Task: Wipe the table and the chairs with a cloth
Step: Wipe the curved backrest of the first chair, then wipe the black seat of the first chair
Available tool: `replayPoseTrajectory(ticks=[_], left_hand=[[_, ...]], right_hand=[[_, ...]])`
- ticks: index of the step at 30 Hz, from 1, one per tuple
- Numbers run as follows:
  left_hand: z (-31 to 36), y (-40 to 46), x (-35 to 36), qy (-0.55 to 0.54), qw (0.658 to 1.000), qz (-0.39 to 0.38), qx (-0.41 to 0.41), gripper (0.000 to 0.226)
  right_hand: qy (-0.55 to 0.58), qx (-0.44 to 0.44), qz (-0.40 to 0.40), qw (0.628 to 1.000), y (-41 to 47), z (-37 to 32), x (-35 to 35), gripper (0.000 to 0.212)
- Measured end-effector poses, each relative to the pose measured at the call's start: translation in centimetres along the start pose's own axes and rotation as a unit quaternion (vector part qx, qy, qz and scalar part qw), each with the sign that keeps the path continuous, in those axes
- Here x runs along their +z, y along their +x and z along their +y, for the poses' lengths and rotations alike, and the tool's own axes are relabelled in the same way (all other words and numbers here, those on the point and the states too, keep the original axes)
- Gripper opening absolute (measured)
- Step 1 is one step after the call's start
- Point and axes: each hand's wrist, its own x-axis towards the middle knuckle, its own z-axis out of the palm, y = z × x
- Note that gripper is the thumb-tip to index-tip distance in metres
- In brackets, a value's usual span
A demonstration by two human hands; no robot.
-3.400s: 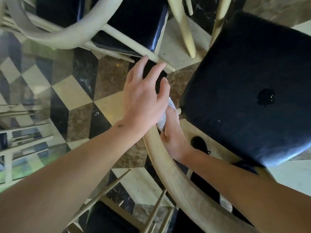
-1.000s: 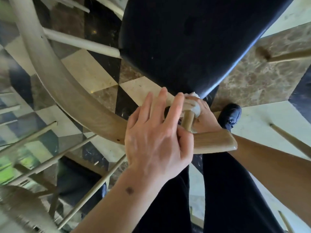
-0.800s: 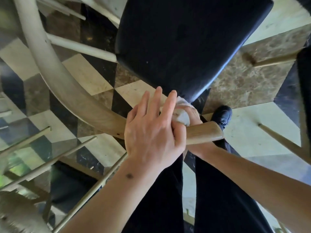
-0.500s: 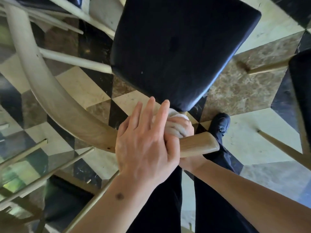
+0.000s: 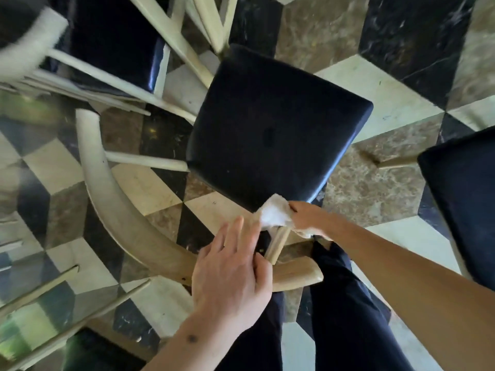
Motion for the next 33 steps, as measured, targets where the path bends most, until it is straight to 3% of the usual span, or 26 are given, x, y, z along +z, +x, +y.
replayPoseTrajectory(ticks=[5, 11, 13, 17, 19, 21, 23, 25, 28, 31, 33], left_hand=[[-0.4, 0.2, -0.7, -0.059, 0.994, -0.093, 0.009, 0.067], [-4.4, 6.7, -4.1, -0.275, 0.934, -0.225, 0.043, 0.063], [-7.0, 12.5, -5.7, -0.252, 0.943, -0.205, 0.073, 0.063], [-10.0, 26.5, -7.6, -0.109, 0.983, -0.088, 0.119, 0.066], [-11.3, 32.4, -7.4, -0.025, 0.99, -0.032, 0.137, 0.069], [-13.3, 37.4, -6.5, 0.058, 0.982, 0.007, 0.177, 0.072], [-15.1, 40.6, -4.8, 0.118, 0.963, 0.019, 0.24, 0.074], [-16.6, 42.6, -3.2, 0.134, 0.949, 0.005, 0.286, 0.075], [-17.1, 43.8, -1.6, 0.124, 0.945, -0.036, 0.3, 0.085], [-16.4, 43.7, -1.1, 0.175, 0.939, -0.063, 0.29, 0.099], [-16.4, 43.7, -1.0, 0.225, 0.929, -0.078, 0.284, 0.093]], right_hand=[[0.277, 0.047, 0.064, 0.958, -1.8, -1.8, -3.2, 0.033], [0.25, -0.025, 0.273, 0.929, -2.4, -8.9, -10.2, 0.027], [0.247, -0.021, 0.36, 0.899, -1.4, -10.8, -12.7, 0.026], [0.261, 0.077, 0.544, 0.794, 3.3, -12.5, -16.4, 0.04], [0.209, 0.086, 0.592, 0.774, 6.6, -13.5, -17.1, 0.053], [0.139, 0.087, 0.594, 0.787, 11.0, -14.5, -16.5, 0.079], [0.078, 0.106, 0.554, 0.822, 15.6, -15.5, -15.2, 0.092], [0.049, 0.14, 0.524, 0.839, 20.1, -17.1, -14.3, 0.094], [0.038, 0.142, 0.539, 0.829, 24.5, -19.8, -13.7, 0.095], [-0.045, 0.06, 0.522, 0.85, 27.3, -22.9, -13.5, 0.089], [-0.097, 0.0, 0.485, 0.869, 28.7, -25.1, -12.9, 0.082]])
